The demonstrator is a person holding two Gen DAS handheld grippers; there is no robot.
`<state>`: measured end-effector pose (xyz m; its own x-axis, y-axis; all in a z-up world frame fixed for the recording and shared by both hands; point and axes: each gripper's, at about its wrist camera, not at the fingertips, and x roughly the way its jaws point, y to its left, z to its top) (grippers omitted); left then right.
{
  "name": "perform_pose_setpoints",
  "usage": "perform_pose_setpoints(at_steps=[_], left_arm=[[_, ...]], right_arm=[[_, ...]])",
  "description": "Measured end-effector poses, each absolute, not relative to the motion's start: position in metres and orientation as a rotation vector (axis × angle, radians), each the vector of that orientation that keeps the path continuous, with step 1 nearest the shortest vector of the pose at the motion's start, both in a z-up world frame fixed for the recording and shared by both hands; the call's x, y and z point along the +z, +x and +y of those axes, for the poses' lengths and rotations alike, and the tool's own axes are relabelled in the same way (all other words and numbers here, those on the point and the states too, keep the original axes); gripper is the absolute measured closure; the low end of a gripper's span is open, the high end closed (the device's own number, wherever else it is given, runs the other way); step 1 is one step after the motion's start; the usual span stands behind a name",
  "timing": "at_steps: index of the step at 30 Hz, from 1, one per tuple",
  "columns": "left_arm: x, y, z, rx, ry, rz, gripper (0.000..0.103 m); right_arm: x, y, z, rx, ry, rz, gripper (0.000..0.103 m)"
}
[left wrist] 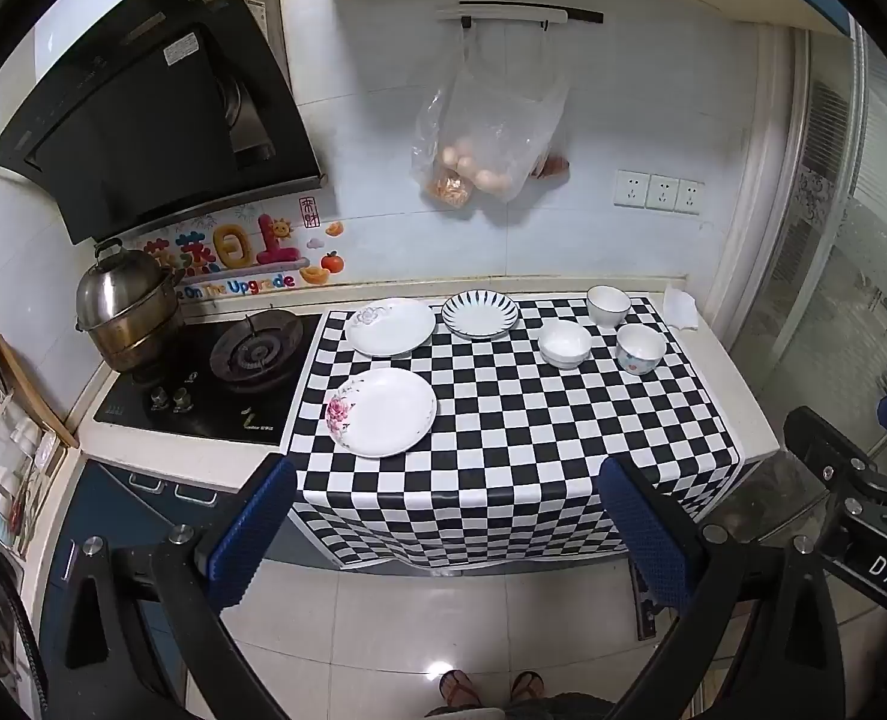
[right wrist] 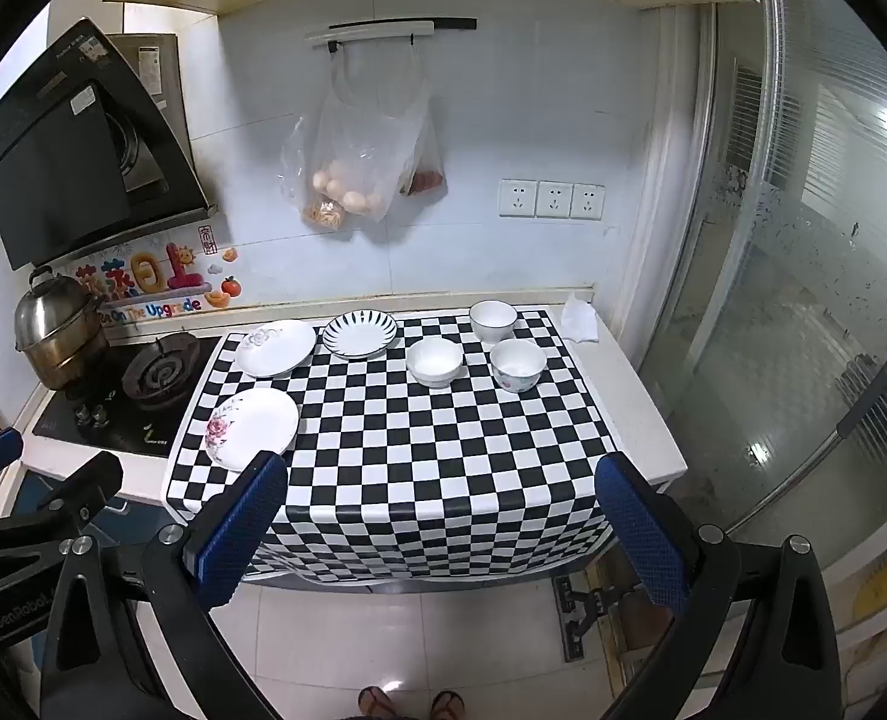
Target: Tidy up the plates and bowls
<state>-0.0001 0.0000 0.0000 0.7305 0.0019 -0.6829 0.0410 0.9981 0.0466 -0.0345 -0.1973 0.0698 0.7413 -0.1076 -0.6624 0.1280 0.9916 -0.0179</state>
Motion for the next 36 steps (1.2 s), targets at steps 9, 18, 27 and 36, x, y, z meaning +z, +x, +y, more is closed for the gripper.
perform_pose_setpoints(at_steps=[9,18,27,36], left_arm=[[0.000,-0.001,0.000,-0.025,0.058,0.746,0.000],[0.000,-0.002,-0.006,-0.022,0.057,0.750,0.000],[-0.008,-0.002,-0.020,-0.028,0.053,0.757,0.000],[-0.014,0.003,-0.016,-0.030,0.053,0.759,0.000]], right_arm=[[0.069,-0.035,-0.198,-0.124,0.030,0.722,0.000],[0.067,-0.034,-0.204,-0.126,0.033,0.727,0.000],[0.063,-0.033,-0.202,-0.136,0.032,0.733,0.000],[0.062,-0.031,-0.204,-0.134,0.036,0.741,0.000]])
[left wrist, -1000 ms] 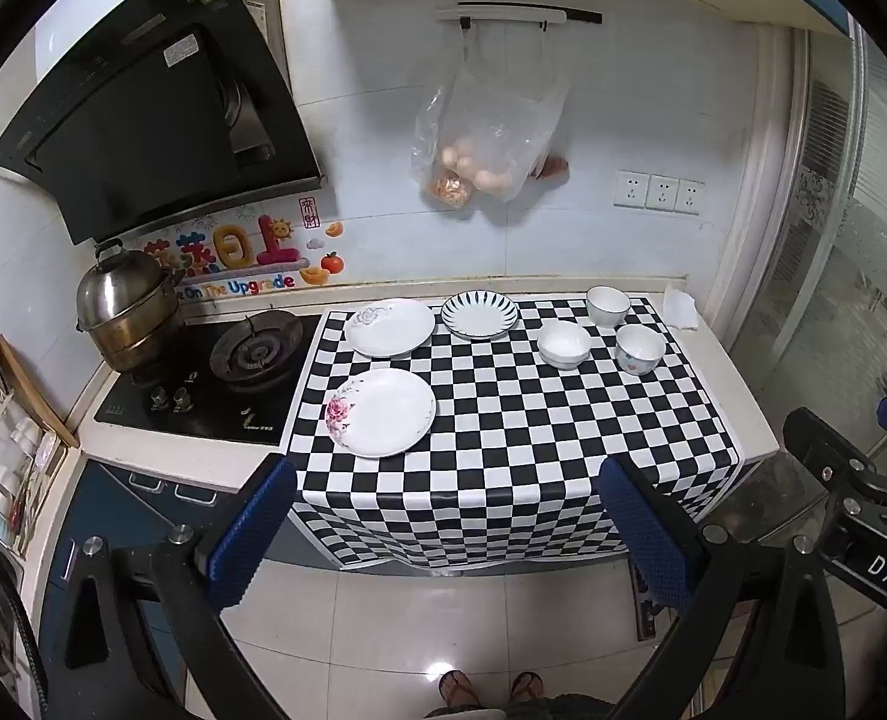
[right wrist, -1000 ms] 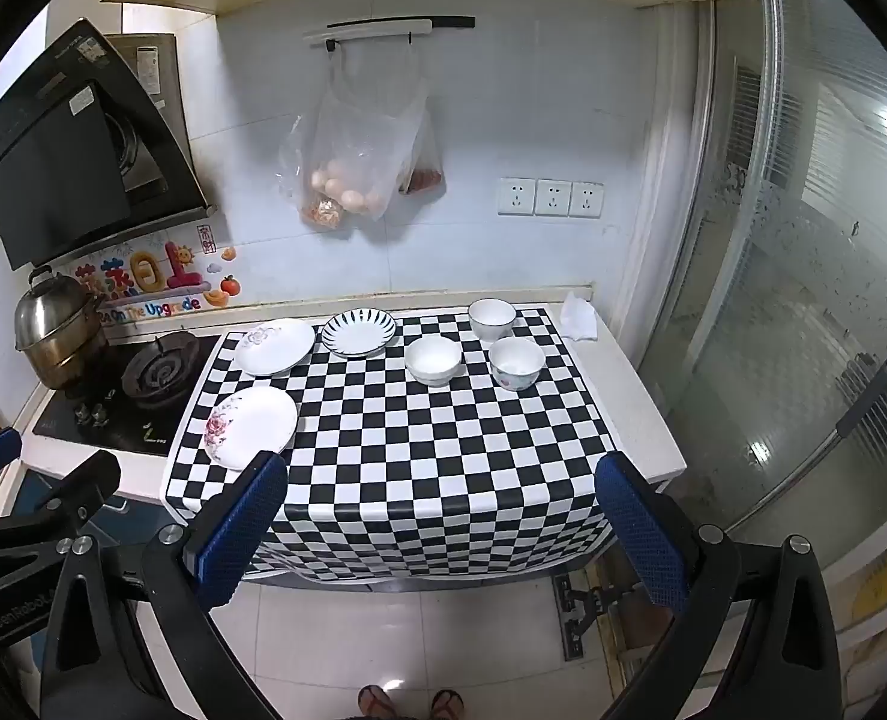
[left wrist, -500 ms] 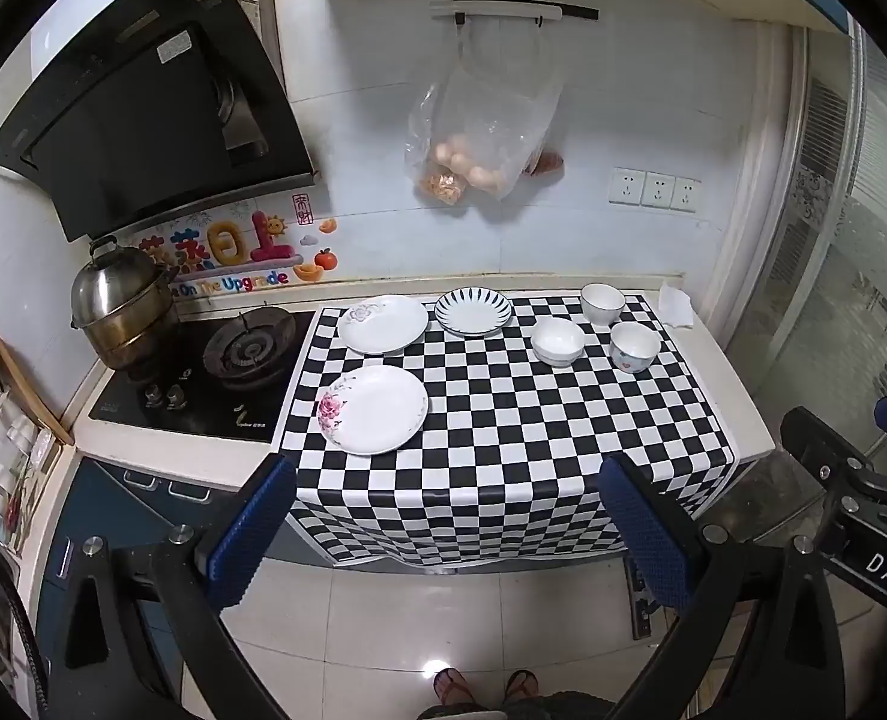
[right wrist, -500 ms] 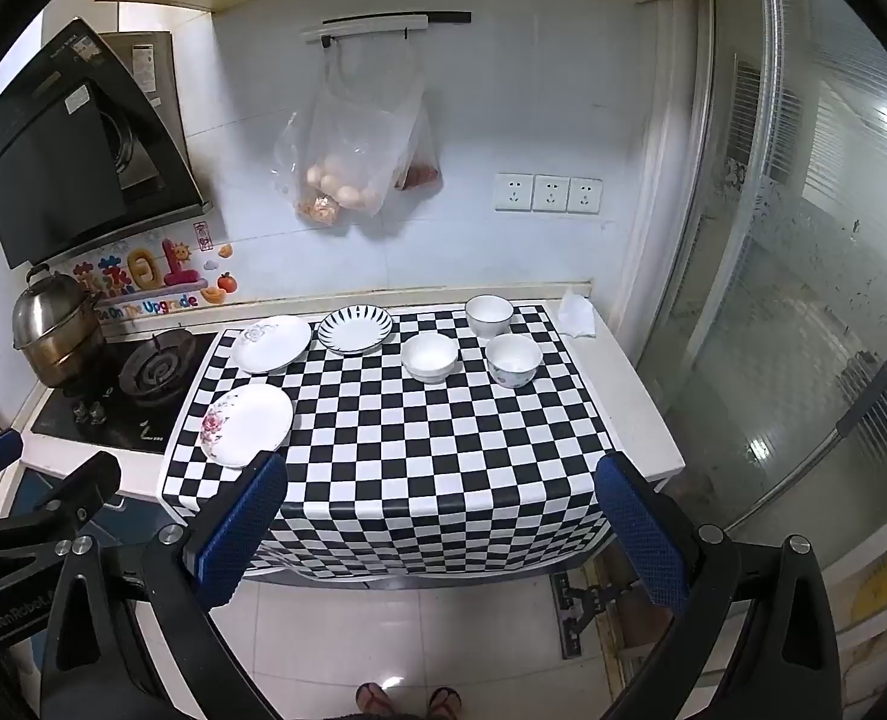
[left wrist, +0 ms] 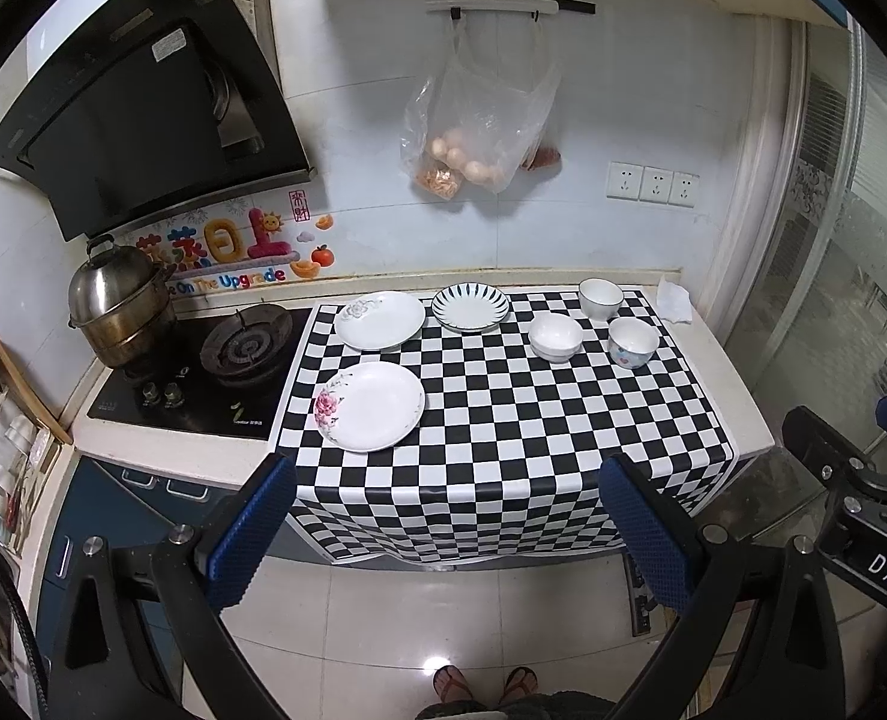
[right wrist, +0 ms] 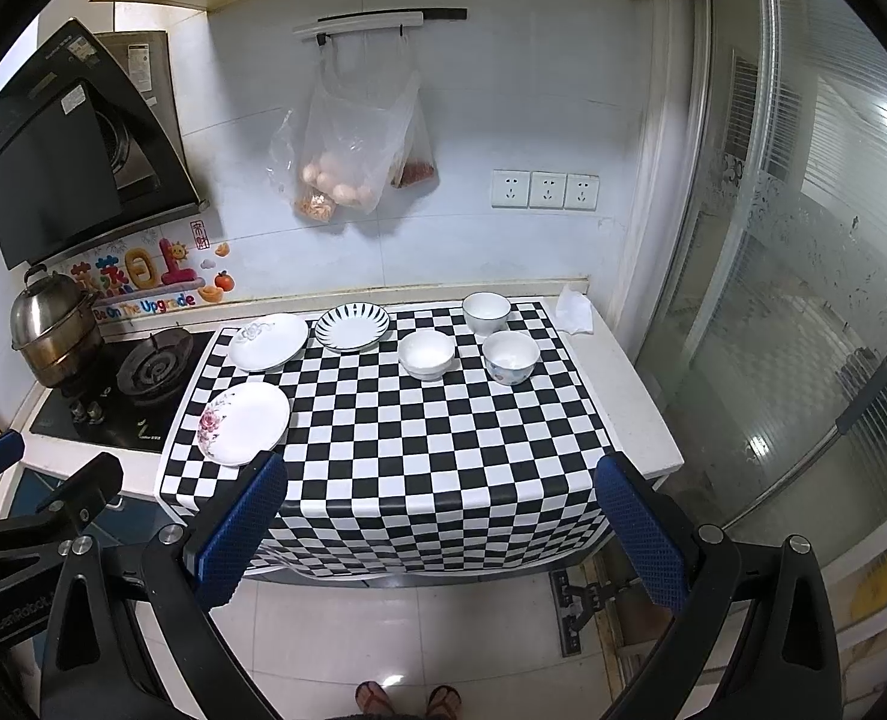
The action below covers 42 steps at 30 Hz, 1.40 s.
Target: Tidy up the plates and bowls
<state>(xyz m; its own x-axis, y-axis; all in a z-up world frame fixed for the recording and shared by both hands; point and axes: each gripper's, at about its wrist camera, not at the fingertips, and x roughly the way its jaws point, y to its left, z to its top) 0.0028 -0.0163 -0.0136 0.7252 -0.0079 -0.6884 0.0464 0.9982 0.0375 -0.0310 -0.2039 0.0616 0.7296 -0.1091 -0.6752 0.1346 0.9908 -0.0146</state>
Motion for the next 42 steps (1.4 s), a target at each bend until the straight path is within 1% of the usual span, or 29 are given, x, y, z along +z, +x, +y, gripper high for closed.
perform_pose_setpoints(at_steps=[42], left_arm=[[0.003,0.003,-0.014,-0.016,0.049,0.739,0.000]], right_arm=[[0.055,-0.028,-0.214,-0.121,0.053,0.740,0.000]])
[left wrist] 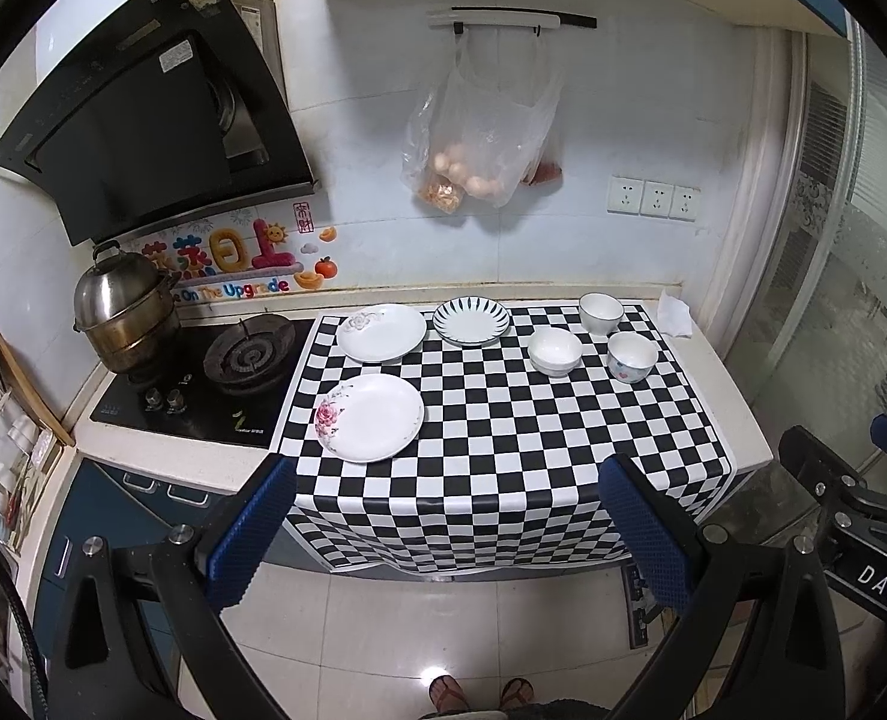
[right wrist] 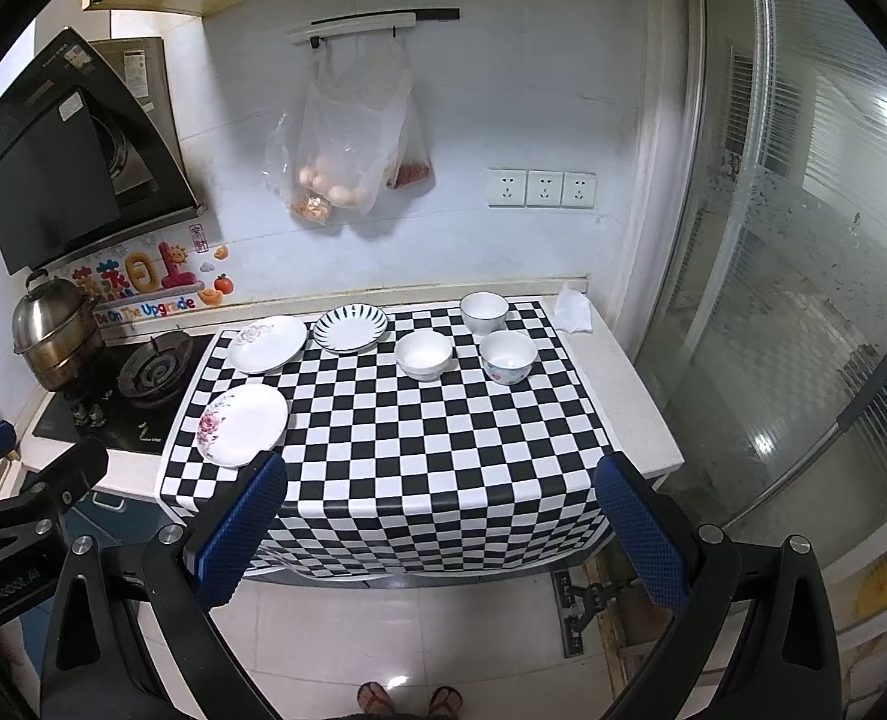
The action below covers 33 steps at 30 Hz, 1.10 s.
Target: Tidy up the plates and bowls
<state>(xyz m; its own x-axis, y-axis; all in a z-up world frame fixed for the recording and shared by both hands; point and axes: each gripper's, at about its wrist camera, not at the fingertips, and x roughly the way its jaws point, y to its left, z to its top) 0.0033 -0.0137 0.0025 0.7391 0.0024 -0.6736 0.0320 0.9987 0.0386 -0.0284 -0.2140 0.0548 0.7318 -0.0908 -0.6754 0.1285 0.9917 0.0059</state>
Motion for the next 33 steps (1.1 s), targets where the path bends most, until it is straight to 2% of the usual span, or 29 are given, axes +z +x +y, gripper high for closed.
perform_pose_setpoints(at_steps=[24,29,33], left_arm=[[0.001,0.010,-0.017,0.022,0.034,0.723,0.000],[-0.019,0.039,0.001,0.120,0.034,0.708,0.000],[-0.055,0.083,0.030,0.189,0.034,0.797,0.000]], right_arm=[[0.050,-0.027,-0.214,-0.107,0.065,0.744,0.000],[0.020,0.005,-0.211,-0.026,0.072,0.758,0.000],[-0.029,0.060,-0.185,0.053,0.029,0.844,0.000]])
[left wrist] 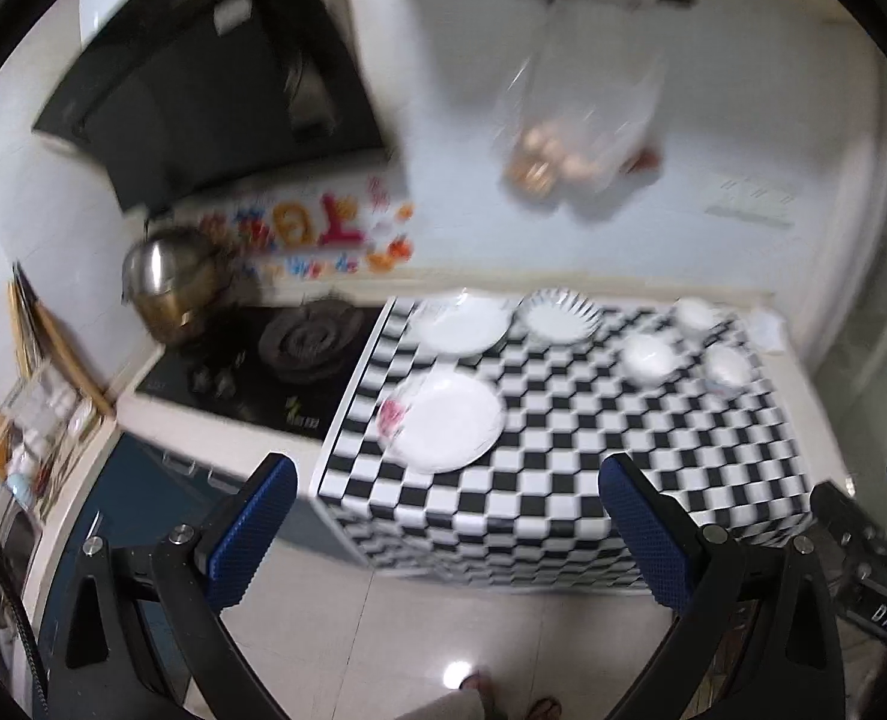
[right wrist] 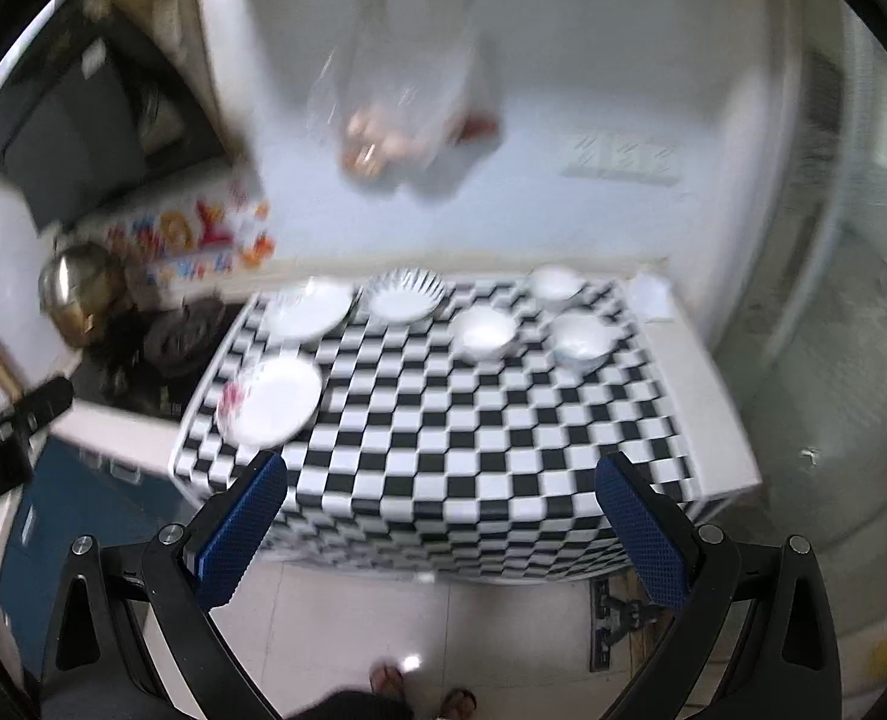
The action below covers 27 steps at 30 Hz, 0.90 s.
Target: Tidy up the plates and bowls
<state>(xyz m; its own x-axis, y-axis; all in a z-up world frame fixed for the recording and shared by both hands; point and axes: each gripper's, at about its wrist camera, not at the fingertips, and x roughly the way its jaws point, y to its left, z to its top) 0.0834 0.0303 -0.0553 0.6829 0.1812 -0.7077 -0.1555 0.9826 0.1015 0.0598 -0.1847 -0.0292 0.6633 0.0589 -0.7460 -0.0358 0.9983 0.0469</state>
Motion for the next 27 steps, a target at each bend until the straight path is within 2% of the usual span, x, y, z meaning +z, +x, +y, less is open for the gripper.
perform_pose_setpoints(at_steps=[10,16,19,21,22,23,27], left_arm=[[-0.168,0.230,0.138,0.234,-0.028,1.057,0.000],[-0.248,0.325,0.204,0.169,-0.129,1.238,0.005],[-0.294,0.365,0.224,0.121,-0.170,1.344,0.016],[-0.326,0.386,0.232,0.081,-0.185,1.423,0.030],[-0.337,0.393,0.233,0.063,-0.182,1.448,0.034],[-0.352,0.402,0.234,0.043,-0.168,1.483,0.041],[-0.389,0.422,0.232,-0.012,-0.126,1.570,0.059]], right_arm=[[-0.171,0.235,-0.103,0.197,0.107,1.139,0.000],[-0.260,0.343,-0.053,0.231,0.187,1.317,0.001],[-0.303,0.388,-0.037,0.223,0.222,1.393,0.003],[-0.331,0.410,-0.030,0.211,0.263,1.452,0.005],[-0.343,0.420,-0.027,0.205,0.277,1.476,0.006],[-0.356,0.428,-0.024,0.197,0.288,1.500,0.010],[-0.391,0.447,-0.010,0.189,0.309,1.592,0.023]])
